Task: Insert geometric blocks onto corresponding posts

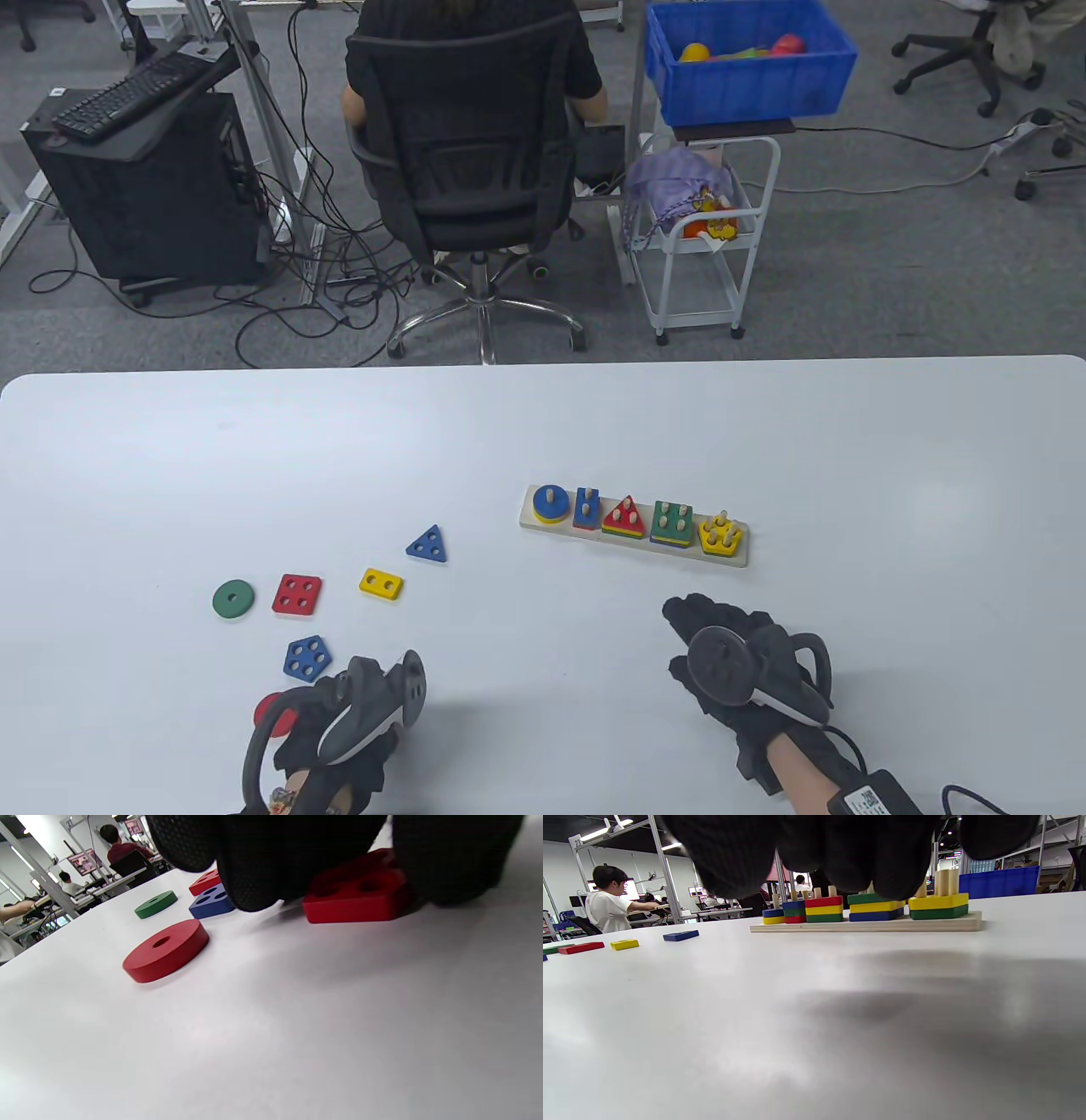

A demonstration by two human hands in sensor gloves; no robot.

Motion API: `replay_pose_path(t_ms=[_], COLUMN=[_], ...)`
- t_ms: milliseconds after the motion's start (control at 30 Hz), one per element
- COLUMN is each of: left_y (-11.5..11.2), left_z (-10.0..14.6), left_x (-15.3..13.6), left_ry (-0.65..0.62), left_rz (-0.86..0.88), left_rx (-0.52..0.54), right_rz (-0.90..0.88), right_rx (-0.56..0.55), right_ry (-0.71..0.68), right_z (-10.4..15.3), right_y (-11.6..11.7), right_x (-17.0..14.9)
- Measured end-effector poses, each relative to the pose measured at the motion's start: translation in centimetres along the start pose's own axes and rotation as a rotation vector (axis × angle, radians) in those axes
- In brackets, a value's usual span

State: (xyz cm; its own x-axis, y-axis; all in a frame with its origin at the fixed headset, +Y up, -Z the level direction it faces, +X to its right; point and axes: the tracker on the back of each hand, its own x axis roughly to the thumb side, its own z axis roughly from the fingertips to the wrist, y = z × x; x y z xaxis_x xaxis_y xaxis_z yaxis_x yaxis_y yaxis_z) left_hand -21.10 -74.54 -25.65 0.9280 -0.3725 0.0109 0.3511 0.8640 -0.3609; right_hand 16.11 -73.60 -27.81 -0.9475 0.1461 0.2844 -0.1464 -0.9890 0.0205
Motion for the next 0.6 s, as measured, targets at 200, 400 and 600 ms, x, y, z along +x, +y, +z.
replay_pose_path(t_ms=[200,400,600], left_y=[-0.1,1.1,3.2], left_z=[0.2,0.8,1.0], left_x=[0.4,0.1,0.3], left_ry=[-0.031,-0.127,-0.319], left_rz=[-0.005,0.128,0.482], left_rx=[0.056,0.122,0.184], right_rz=[-0.004,-0.011,-0.033], right_rx=[-0.018,-0.038,-0.065], right_ry=[-0.004,-0.033,-0.147], right_z=[0.2,0.3,0.5], right_y=[-0.5,-0.9,-1.3], right_x=[0.2,1.2,4.5])
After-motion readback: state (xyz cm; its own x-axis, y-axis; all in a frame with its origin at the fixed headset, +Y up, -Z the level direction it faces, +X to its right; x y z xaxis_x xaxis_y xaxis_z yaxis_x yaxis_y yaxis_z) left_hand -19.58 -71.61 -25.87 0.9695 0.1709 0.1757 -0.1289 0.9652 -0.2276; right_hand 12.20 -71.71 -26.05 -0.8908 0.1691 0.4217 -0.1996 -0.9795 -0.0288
